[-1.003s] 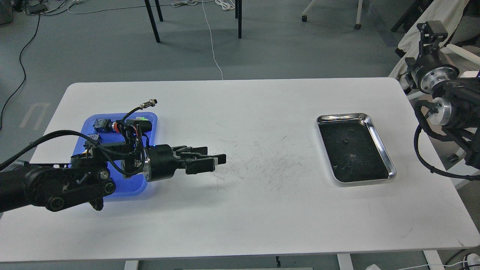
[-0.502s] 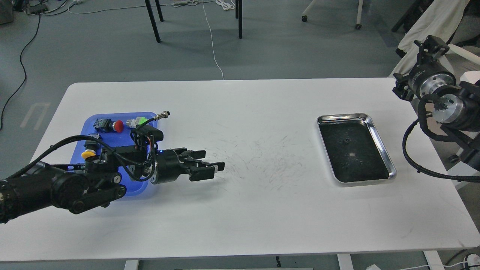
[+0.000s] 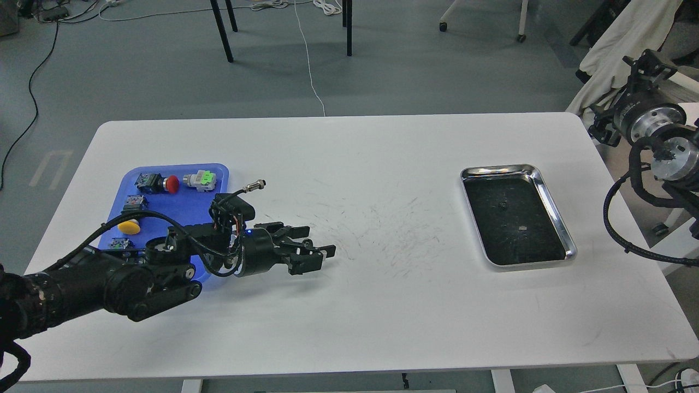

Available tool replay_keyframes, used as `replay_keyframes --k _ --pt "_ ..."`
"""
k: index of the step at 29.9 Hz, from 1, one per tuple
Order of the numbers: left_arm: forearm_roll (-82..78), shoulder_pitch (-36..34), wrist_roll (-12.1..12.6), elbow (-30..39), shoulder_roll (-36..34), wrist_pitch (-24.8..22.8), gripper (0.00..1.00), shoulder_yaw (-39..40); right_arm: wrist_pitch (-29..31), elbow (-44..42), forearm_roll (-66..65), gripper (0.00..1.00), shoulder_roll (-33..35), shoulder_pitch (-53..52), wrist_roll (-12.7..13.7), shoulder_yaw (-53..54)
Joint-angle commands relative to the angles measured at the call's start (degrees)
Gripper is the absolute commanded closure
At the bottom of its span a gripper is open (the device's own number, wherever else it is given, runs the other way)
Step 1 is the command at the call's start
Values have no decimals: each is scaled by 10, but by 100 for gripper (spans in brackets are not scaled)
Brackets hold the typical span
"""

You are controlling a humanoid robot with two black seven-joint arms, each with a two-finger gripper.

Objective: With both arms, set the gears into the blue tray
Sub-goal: 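Grasp the black part on the table with the left gripper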

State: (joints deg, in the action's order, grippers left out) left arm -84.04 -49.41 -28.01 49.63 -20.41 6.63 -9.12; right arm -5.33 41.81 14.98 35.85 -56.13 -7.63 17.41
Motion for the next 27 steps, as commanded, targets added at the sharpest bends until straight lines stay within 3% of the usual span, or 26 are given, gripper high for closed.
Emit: replay_keyframes --k 1,12,27 --pt "-2 -1 0 -8 -1 5 18 0 1 0 -1 3 -3 1 -1 -1" --pt "-87 0 0 0 -35 36 22 2 4 -2 -6 3 -10 2 -5 -2" --pt "-187 -4 0 -1 -25 77 22 2 4 -2 -8 3 -10 2 -5 -12"
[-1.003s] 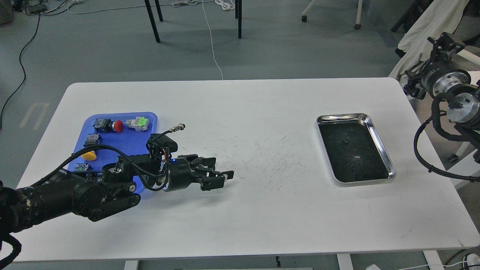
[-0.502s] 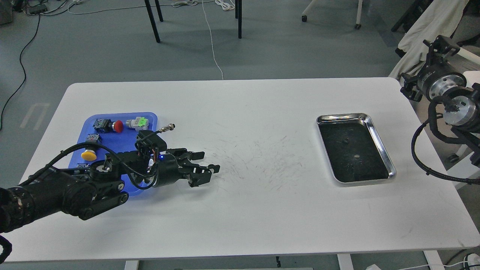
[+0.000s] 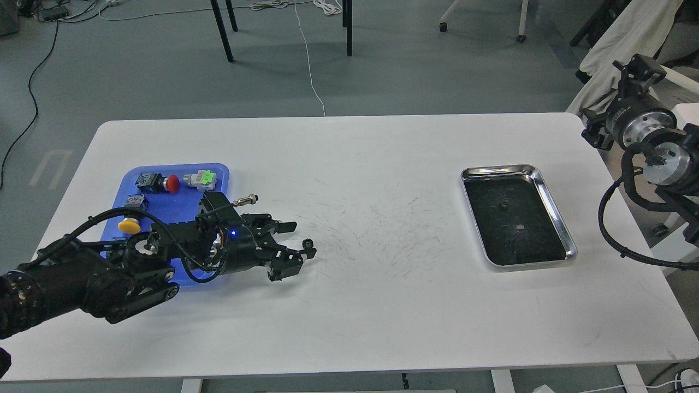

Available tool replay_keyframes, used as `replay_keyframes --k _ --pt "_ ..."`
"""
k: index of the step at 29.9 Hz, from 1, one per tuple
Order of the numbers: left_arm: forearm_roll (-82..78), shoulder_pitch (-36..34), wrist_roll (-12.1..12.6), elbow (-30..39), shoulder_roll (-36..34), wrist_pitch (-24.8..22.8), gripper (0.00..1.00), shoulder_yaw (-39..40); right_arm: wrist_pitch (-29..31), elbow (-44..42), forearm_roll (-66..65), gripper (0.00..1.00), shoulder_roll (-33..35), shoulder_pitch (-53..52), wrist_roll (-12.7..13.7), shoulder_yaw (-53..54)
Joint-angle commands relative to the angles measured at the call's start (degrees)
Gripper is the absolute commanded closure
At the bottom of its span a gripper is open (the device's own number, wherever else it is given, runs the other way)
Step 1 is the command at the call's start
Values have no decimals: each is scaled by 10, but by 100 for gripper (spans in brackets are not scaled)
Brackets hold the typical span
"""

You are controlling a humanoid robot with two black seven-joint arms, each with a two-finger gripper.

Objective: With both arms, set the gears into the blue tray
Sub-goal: 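Grasp the black part on the table with the left gripper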

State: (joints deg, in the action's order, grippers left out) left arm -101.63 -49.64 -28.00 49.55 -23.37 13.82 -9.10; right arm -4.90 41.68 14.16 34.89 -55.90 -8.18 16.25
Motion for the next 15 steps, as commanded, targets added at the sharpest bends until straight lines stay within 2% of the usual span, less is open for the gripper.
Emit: replay_keyframes --k 1,5,9,11,15 --pt "-11 -3 0 -5 10 5 22 1 0 -1 -1 3 0 0 0 -2" --pt "-11 0 0 -28 33 14 27 0 0 -3 -1 3 0 0 -1 -3" --pt "-11 7 0 -72 54 49 31 -1 0 -2 -1 3 0 0 -1 -3" --pt "-11 8 0 -82 67 53 36 -2 0 -2 -1 3 0 -1 -1 -4" --pt "-11 13 0 -97 70 60 38 -6 0 -3 -2 3 0 0 -1 -4"
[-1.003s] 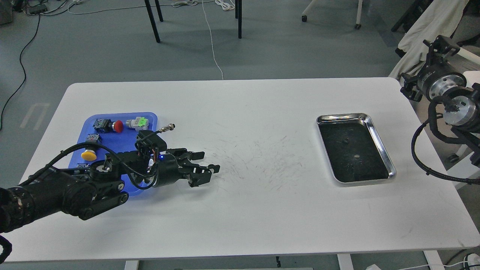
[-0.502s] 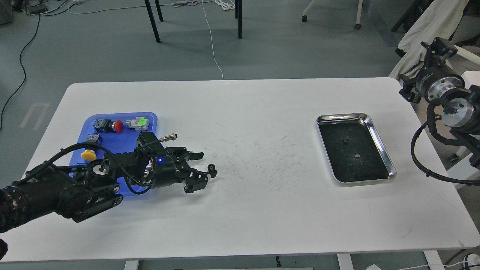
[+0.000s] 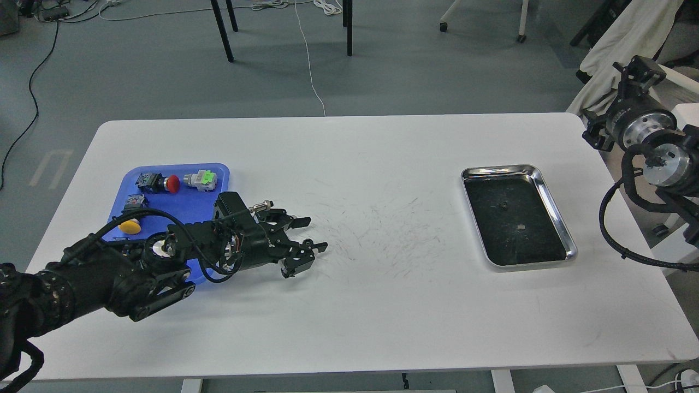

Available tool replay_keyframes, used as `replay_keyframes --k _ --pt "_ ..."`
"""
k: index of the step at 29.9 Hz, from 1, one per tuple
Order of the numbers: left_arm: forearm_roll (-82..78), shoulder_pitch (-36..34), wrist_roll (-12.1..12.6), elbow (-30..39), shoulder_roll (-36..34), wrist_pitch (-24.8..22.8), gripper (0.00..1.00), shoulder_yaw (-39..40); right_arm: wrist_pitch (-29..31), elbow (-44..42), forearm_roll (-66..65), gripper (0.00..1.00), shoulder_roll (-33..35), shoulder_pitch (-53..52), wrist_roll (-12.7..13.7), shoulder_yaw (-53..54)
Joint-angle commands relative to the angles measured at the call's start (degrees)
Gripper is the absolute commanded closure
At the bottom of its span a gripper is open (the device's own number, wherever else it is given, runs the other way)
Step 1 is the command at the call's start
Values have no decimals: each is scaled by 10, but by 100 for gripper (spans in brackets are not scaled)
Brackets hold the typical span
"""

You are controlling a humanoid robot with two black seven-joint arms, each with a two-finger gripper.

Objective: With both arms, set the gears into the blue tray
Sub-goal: 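Grasp the black part on the table with the left gripper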

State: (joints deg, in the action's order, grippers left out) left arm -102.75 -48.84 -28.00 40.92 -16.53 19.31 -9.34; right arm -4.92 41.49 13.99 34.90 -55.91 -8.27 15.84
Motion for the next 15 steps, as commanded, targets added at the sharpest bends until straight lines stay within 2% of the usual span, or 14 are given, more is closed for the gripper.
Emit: replay_keyframes --k 1,5,10,15 --pt "0 8 0 -14 2 9 39 -6 0 -1 0 3 0 0 0 0" --pt "-1 15 0 -14 0 20 45 -6 0 -3 0 3 0 2 0 0" --pt "0 18 0 -14 -6 20 45 -6 0 -4 -8 3 0 5 -1 0" --pt "-1 23 0 -15 -5 25 51 -7 0 -4 -8 3 -1 6 -1 0"
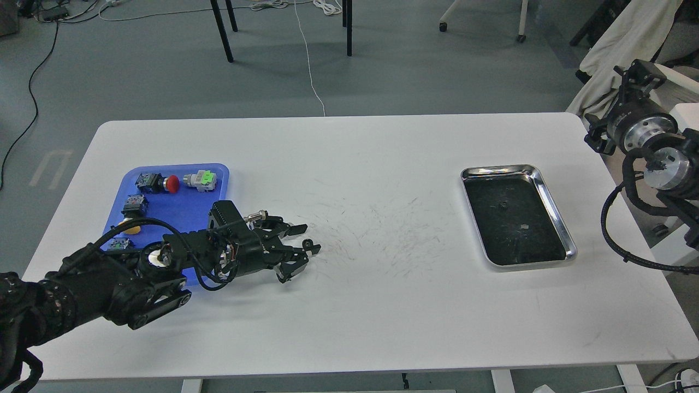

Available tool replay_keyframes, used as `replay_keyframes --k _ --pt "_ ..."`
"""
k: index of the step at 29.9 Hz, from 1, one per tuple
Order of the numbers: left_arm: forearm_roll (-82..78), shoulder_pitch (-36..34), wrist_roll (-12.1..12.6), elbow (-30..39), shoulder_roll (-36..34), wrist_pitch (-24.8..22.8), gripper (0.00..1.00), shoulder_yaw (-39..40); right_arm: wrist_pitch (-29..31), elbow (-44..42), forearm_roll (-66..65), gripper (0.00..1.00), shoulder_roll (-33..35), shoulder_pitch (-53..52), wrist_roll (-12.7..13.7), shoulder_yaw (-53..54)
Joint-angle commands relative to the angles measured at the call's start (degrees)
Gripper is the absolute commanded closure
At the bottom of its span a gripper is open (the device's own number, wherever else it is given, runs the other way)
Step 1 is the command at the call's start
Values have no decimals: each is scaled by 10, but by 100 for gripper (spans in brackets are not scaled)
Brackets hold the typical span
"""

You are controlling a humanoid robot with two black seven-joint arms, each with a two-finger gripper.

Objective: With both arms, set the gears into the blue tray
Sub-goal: 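Grasp the black part on the table with the left gripper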

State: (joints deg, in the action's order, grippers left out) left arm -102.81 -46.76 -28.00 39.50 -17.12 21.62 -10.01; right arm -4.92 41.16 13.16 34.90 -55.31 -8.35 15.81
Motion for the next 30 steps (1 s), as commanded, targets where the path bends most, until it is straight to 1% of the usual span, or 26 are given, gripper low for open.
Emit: replay_keyframes --k 1,4,7,9,13,15,18,19,21,30 --pt "0 3 0 1 2 2 51 0 0 0 -1 3 -1 0 0 0" --pt "-1 6 0 2 1 2 58 -4 0 0 -1 3 0 0 0 0" --pt "0 5 0 0 1 3 60 -5 0 1 -1 3 0 0 0 0" --pt "-1 5 0 0 0 3 66 -5 0 0 -1 3 0 4 0 0" --pt "-1 4 0 -1 -2 3 71 -5 0 0 -1 3 -1 5 0 0" --pt "-5 4 0 0 -5 3 79 -6 0 0 -2 3 -1 5 0 0" --pt "-15 5 0 1 -8 3 85 -12 0 0 -3 3 -1 5 0 0" --pt "-15 5 0 0 -7 3 85 -12 0 0 -4 3 -1 5 0 0" --pt "-15 4 0 1 -11 3 90 -12 0 0 -4 3 -1 5 0 0" --pt "-14 -2 0 8 -22 3 92 -10 1 0 -4 3 -4 7 0 0"
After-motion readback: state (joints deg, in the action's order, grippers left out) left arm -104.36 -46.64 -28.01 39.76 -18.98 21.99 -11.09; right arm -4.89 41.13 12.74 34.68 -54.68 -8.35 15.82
